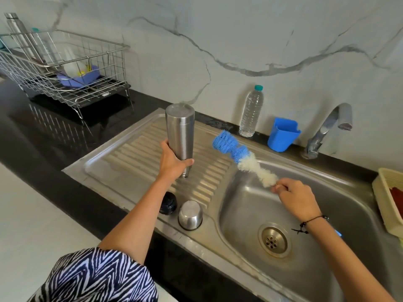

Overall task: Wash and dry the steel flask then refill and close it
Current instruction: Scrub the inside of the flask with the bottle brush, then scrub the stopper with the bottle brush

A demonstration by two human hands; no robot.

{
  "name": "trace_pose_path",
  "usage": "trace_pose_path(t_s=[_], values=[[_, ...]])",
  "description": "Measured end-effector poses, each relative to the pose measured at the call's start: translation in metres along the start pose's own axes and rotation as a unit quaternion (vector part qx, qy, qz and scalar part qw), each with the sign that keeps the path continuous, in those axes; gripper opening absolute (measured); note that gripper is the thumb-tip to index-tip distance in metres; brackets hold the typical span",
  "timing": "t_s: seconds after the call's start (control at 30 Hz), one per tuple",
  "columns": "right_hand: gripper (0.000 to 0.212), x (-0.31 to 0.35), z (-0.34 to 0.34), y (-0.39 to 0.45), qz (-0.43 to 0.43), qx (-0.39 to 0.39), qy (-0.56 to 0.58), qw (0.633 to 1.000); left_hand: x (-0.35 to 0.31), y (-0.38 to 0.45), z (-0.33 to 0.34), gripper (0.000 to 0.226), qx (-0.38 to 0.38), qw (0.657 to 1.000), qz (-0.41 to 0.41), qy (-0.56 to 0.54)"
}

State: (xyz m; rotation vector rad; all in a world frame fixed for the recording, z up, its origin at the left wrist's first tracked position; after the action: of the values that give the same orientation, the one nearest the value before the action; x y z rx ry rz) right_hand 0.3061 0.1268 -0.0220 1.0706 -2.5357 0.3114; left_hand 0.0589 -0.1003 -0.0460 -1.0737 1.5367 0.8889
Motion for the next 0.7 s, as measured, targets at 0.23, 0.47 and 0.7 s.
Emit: trace_pose_path(t_s=[0.23,0.47,0.7], values=[[0.022,0.004,0.007,-0.005,0.000,0.003,0.008,1.000,0.005,-0.002,0.000,0.085,0.008,1.000,-0.012,0.010],[0.024,0.007,0.010,-0.008,-0.003,0.009,0.004,1.000,0.007,-0.004,0.000,0.084,0.004,1.000,-0.027,0.011],[0.022,0.007,0.012,-0.007,-0.004,0.015,-0.009,1.000,-0.003,-0.013,-0.007,0.105,0.006,0.999,-0.047,-0.008]])
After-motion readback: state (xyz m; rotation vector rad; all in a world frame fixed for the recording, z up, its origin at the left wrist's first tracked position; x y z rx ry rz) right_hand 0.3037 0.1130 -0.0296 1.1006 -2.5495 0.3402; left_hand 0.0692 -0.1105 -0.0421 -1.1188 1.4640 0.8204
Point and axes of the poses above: each hand's wrist, its own y-axis towards the middle knuckle, its own z-axis out of the palm, x = y × z, the point moved 9 cm from there along y, towards the middle knuckle, and after that the axes turned 7 degrees about -y, right-handed, at the moved point
